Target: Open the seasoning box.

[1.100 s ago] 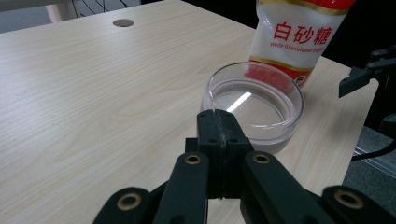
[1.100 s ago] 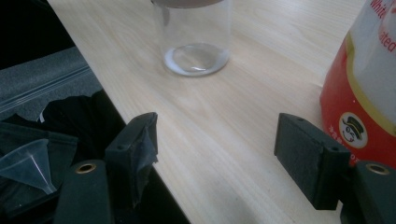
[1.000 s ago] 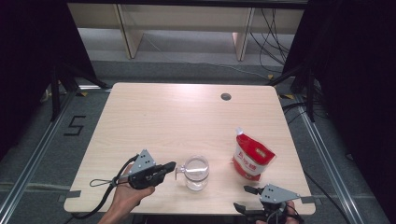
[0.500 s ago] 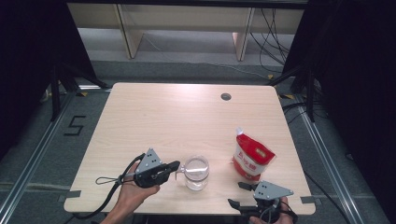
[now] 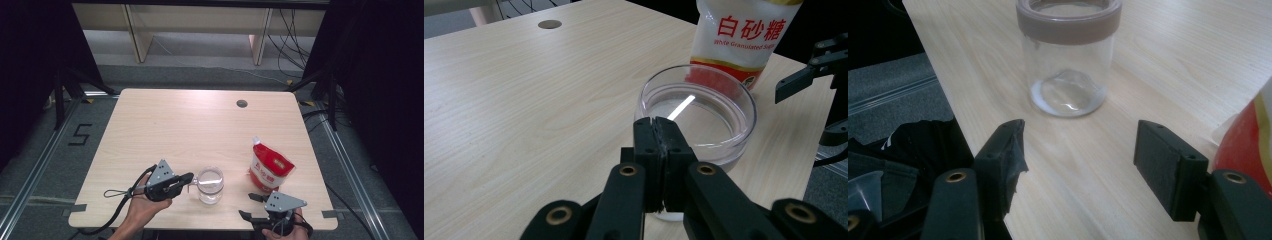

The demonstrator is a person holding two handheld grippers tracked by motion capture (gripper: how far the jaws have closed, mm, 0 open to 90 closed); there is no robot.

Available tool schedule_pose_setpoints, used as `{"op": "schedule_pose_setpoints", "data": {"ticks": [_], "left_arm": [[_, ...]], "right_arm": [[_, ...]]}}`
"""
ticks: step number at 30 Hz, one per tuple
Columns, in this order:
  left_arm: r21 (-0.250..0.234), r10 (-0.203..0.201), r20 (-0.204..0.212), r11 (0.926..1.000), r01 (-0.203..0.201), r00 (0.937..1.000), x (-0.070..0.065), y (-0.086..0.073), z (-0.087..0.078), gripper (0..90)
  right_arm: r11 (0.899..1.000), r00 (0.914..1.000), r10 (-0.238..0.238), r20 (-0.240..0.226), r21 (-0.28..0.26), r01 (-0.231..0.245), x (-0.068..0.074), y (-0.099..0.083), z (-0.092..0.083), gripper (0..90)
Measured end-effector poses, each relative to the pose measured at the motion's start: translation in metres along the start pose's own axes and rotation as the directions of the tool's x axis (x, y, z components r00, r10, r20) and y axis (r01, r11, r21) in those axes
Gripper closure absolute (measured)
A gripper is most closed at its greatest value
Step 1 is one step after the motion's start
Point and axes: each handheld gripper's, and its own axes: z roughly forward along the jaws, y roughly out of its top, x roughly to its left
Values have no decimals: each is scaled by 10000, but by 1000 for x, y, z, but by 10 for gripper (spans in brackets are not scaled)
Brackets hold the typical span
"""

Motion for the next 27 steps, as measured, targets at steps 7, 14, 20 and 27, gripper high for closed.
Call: {"op": "schedule_pose_setpoints", "data": {"ticks": [7,14,20,27], "left_arm": [[4,59,-61,10000,-59,10000,0,0,0,880],[-43,-120,-41,9999,119,9999,-1,-1,0,880],[-18,103,-5,9999,-103,9999,0,-1,0,879],[35,112,-57,9999,-111,9999,-1,-1,-1,879]], "right_arm": [[9989,9991,-410,42,-224,411,0,6,6,542],[9974,9977,-666,132,-272,669,1,13,11,641],[9931,9930,-1160,203,-130,1162,1,17,18,698],[9898,9904,-1358,256,-405,1368,0,25,21,769]]}}
